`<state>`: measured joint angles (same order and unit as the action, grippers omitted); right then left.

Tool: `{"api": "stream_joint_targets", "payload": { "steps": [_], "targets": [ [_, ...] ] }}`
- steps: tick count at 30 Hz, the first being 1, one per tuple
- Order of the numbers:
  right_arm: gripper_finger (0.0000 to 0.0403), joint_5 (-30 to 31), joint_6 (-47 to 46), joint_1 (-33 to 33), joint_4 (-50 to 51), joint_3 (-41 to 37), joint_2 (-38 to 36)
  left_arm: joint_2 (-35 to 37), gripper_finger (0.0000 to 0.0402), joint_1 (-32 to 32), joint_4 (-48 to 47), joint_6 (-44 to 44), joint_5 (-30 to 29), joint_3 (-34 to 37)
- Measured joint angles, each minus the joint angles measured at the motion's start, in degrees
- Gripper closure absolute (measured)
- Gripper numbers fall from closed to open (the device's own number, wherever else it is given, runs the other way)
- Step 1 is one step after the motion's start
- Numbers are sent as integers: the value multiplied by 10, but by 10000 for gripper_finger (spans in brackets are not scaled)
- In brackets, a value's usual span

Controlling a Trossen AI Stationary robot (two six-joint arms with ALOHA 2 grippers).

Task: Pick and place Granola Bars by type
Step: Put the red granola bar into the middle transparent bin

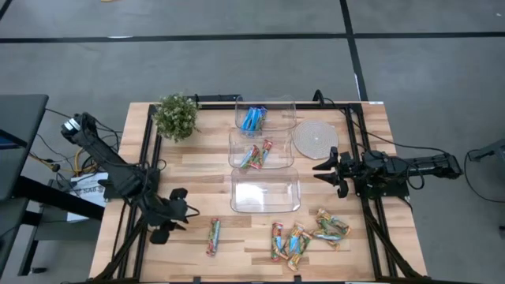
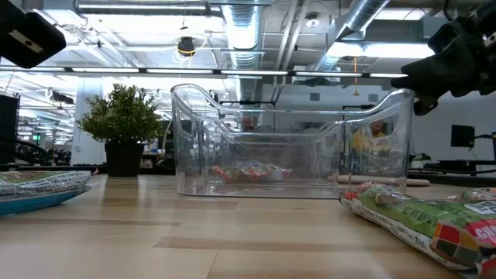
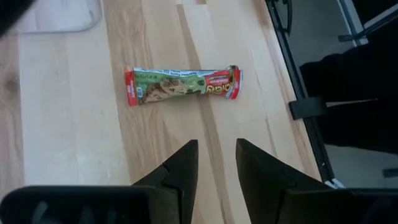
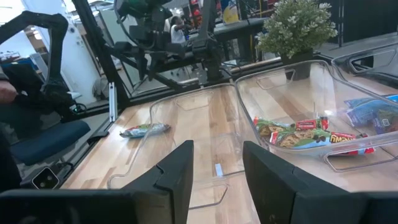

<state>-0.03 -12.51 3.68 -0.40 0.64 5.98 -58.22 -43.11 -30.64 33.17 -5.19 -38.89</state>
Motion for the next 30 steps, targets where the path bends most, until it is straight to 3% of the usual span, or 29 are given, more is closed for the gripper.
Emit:
{"api": "stream_joint_targets", "payload": {
  "steps": [10, 17, 24, 27, 30],
  "targets": [
    [269, 0, 0, 0, 0, 0, 0, 0, 302, 0, 2, 88, -1, 0],
    [270, 0, 0, 0, 0, 0, 0, 0, 302, 0, 1, 318, -9, 0],
    [268, 0, 0, 0, 0, 0, 0, 0, 302, 0, 13, 568, -53, 0],
    [270, 0, 0, 0, 0, 0, 0, 0, 302, 0, 40, 624, -73, 0],
    [270, 0, 0, 0, 0, 0, 0, 0, 302, 0, 62, 625, -90, 0]
  ]
}}
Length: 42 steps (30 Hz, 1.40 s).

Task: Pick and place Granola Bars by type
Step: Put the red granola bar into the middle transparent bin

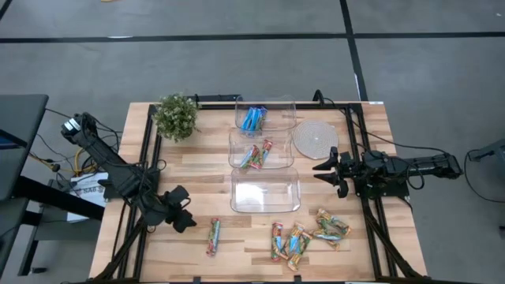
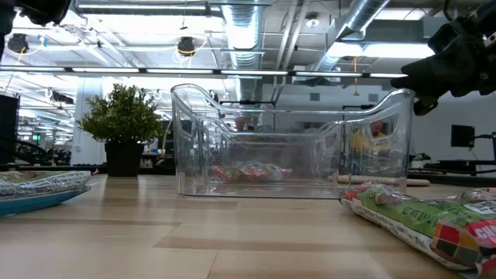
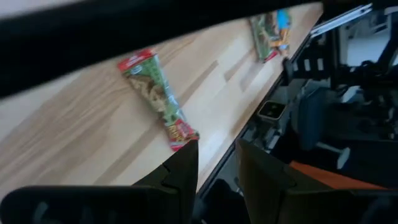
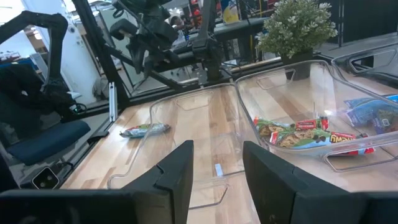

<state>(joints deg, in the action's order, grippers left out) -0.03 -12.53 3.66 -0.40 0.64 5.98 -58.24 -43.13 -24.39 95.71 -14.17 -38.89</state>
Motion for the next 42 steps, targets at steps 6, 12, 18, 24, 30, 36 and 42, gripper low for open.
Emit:
{"api": "stream_joint_targets", "payload": {
  "steps": [6, 12, 18, 24, 30, 36, 42],
  "targets": [
    [269, 0, 0, 0, 0, 0, 0, 0, 302, 0, 5, 7, -14, 0],
    [269, 0, 0, 0, 0, 0, 0, -1, 294, 0, -30, 9, -15, 0],
    [270, 0, 0, 0, 0, 0, 0, -45, 251, 0, -23, 10, 4, 0],
    [268, 0, 0, 0, 0, 0, 0, -120, 203, 16, 22, 47, 32, 0],
    [270, 0, 0, 0, 0, 0, 0, -209, 185, 52, 112, 68, 69, -4],
    [268, 0, 0, 0, 0, 0, 0, -292, 184, 81, 121, 71, 87, -49],
    [270, 0, 0, 0, 0, 0, 0, -338, 184, 100, 119, 72, 115, -71]
  ]
}}
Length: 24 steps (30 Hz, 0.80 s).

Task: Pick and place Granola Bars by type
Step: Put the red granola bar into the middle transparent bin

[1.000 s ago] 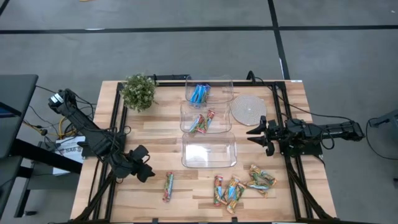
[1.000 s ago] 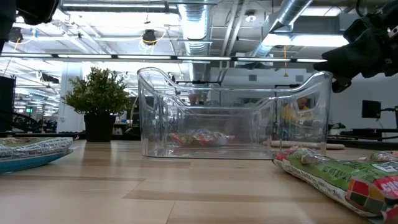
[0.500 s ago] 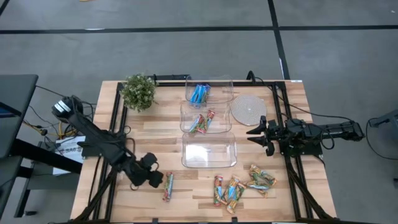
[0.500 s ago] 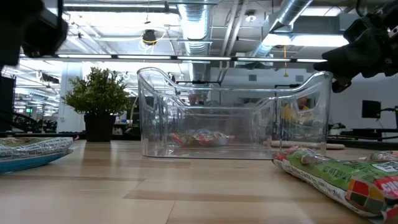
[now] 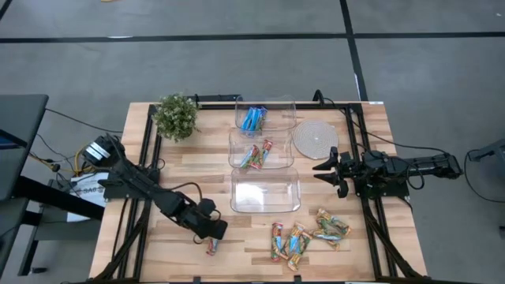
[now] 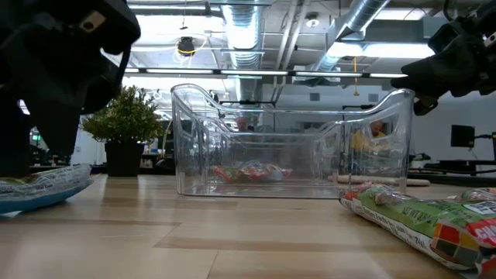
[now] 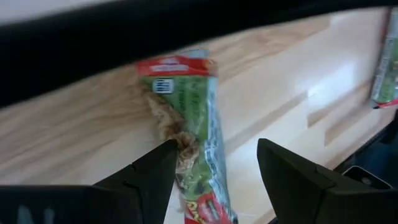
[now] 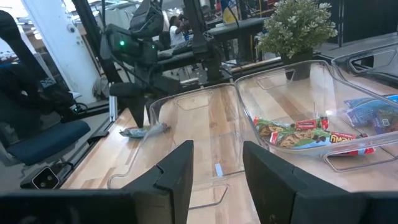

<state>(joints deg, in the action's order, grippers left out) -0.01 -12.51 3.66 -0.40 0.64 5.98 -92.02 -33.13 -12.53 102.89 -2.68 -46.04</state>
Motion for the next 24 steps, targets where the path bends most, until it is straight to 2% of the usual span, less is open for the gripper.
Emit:
{"api": "stream_joint_targets", "payload": {
  "steps": [7, 13, 24],
  "targets": [
    [269, 0, 0, 0, 0, 0, 0, -1, 184, 15, -37, 17, 22, 0],
    [269, 0, 0, 0, 0, 0, 0, -9, 184, 21, -28, 18, 40, 0],
    [268, 0, 0, 0, 0, 0, 0, -77, 184, 22, -38, -10, 70, -49]
  ]
}}
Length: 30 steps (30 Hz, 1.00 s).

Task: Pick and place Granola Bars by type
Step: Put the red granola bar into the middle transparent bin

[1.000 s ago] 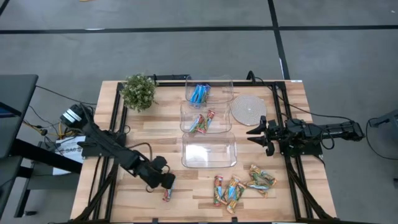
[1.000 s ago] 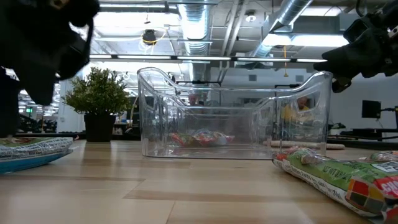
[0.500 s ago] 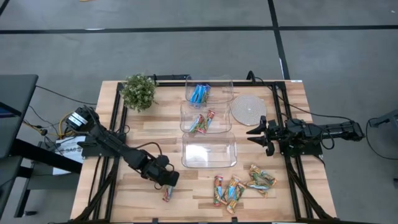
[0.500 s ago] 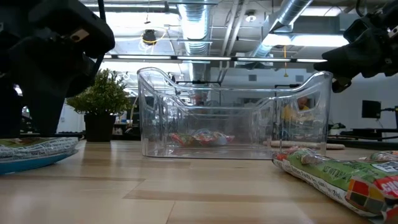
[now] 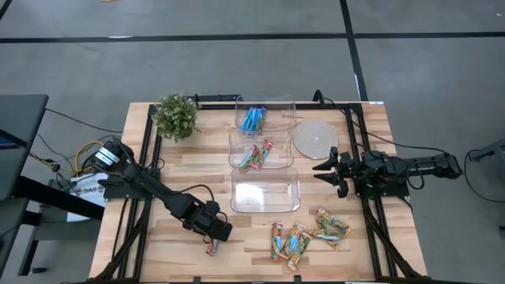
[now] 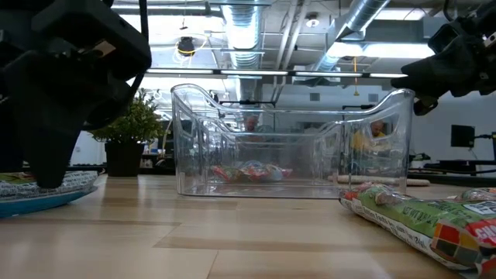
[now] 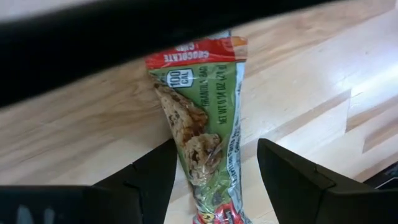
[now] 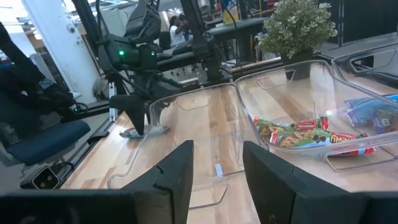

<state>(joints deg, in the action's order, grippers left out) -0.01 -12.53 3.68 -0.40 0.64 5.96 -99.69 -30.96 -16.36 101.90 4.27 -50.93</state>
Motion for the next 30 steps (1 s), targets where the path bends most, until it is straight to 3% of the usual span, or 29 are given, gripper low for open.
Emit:
{"api": "stream_joint_targets", "payload": {
  "steps": [8, 21, 30],
  "targets": [
    [270, 0, 0, 0, 0, 0, 0, -2, 199, 0, -18, -14, -2, -3],
    [269, 0, 0, 0, 0, 0, 0, -5, 316, -1, -31, -16, -3, -1],
    [270, 0, 0, 0, 0, 0, 0, -7, 362, -1, -31, -26, -2, -12]
  ]
}}
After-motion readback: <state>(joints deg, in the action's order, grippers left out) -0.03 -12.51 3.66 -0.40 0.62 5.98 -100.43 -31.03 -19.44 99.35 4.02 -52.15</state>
